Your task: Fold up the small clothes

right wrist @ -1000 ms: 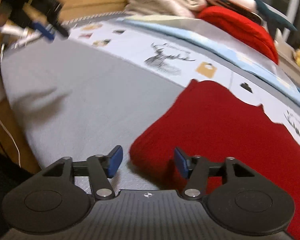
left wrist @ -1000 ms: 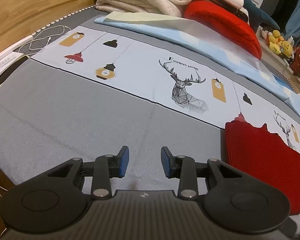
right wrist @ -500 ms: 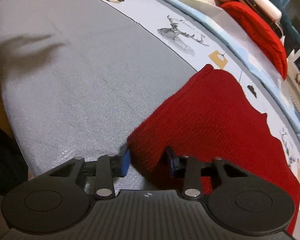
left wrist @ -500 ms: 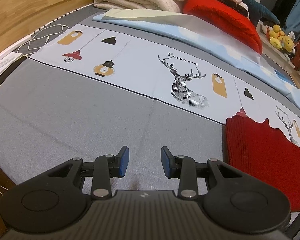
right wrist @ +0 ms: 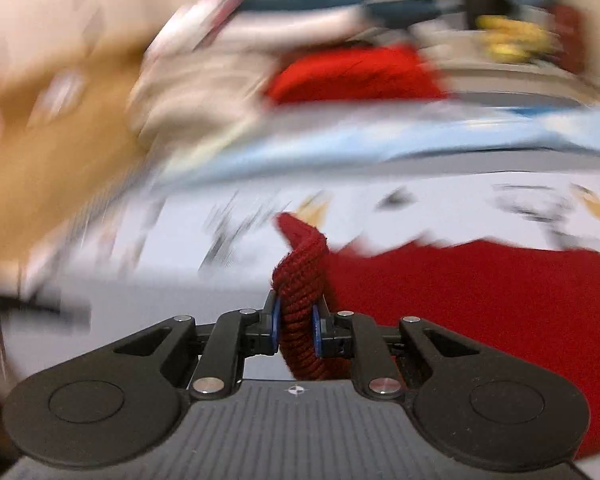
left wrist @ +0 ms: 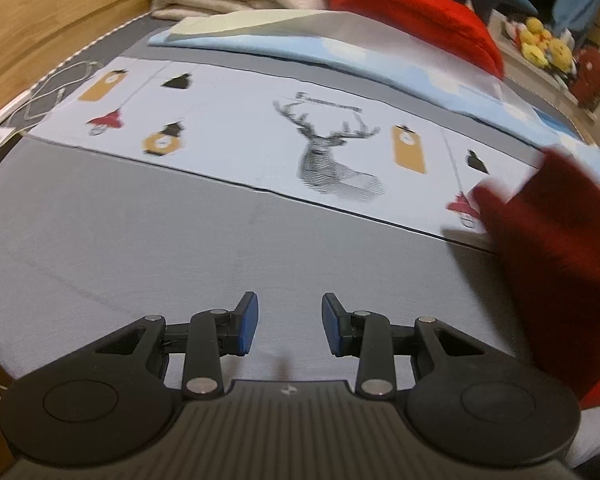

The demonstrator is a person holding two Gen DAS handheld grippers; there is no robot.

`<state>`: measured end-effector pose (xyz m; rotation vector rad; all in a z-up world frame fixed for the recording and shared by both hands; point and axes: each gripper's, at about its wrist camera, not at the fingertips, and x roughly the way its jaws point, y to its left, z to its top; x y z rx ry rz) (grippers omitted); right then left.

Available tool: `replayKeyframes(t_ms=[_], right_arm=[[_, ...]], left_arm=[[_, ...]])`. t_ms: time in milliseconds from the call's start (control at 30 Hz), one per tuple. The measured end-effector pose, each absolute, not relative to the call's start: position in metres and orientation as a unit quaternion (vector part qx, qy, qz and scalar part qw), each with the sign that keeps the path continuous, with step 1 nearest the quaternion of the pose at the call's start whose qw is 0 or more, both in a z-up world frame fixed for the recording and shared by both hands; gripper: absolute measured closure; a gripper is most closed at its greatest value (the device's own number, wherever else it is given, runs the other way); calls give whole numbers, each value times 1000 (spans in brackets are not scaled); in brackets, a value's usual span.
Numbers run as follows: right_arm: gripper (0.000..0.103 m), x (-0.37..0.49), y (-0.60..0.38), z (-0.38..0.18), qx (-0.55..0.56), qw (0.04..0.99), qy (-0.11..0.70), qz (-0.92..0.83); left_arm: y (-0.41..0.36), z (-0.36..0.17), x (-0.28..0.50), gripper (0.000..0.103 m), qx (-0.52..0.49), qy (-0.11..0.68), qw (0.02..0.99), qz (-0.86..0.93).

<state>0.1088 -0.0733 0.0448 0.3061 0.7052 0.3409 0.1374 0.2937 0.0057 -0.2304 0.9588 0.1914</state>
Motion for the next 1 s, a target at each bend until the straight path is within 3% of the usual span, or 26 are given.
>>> replayKeyframes(t_ms=[167, 367, 400, 467, 600, 767, 833, 900, 933, 967, 1000], right_arm=[[88, 77, -219, 31, 232, 922, 306, -43], [78, 60, -326, -50, 296, 791, 476, -245], [76, 56, -336, -51, 312, 788, 477, -232], [60, 56, -347, -37, 302, 808, 460, -212], [58, 76, -369, -5, 279, 853, 414, -153], [35, 134, -370, -17, 249, 860, 445, -13], [34, 148, -364, -40, 247, 846, 472, 25], [36, 156, -358, -69, 253, 826, 500, 48], [49, 156, -352, -77, 253, 813, 522, 50], [74, 155, -352, -82, 258, 803, 534, 55], [82, 153, -353, -79, 266, 808, 521, 69]], left_arm=[[240, 11, 159, 64, -91, 456, 883, 61], [169, 10, 189, 64, -81, 457, 885, 19], [155, 10, 194, 64, -79, 458, 886, 9], [128, 6, 200, 64, -68, 460, 885, -9], [84, -6, 210, 63, -45, 468, 882, -36], [40, -23, 219, 62, -31, 482, 873, -71], [25, -30, 223, 61, -34, 486, 869, -84], [13, -36, 227, 58, -43, 492, 864, -98], [7, -39, 230, 53, -51, 496, 860, -107], [1, -41, 232, 48, -61, 499, 857, -118], [-6, -45, 235, 46, -74, 502, 852, -131]])
